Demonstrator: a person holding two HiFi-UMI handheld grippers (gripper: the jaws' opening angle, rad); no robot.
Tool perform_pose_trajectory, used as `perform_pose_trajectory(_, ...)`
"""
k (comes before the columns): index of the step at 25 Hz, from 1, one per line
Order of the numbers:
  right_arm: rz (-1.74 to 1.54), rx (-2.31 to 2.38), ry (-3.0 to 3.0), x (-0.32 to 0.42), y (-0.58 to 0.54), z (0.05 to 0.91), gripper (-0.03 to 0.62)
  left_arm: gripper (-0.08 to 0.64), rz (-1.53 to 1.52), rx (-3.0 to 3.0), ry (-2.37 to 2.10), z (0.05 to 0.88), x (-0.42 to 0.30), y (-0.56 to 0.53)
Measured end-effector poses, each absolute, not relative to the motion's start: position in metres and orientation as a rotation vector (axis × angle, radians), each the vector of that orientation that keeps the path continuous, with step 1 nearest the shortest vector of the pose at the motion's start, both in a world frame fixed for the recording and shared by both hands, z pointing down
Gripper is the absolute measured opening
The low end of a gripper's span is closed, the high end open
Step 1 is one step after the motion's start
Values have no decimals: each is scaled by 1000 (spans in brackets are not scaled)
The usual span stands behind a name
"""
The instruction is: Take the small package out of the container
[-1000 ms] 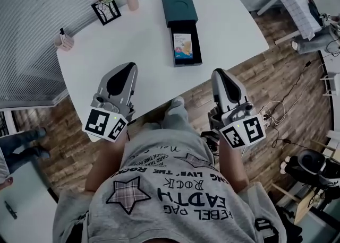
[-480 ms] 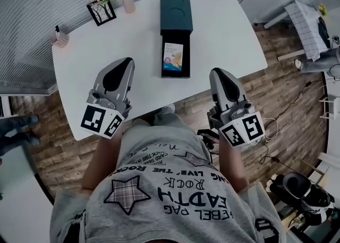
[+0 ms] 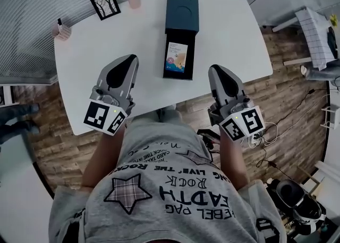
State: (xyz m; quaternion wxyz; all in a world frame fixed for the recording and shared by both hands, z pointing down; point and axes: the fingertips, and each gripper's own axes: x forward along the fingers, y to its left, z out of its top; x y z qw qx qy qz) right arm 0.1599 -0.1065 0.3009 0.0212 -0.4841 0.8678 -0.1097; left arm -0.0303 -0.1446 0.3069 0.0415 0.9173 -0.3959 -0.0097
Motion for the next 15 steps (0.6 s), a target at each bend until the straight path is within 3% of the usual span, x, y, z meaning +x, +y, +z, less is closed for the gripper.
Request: perform_pose_trajectory(15, -402, -1557, 2747, 153, -152, 330, 17, 11, -34, 2816, -1147, 329, -22, -189)
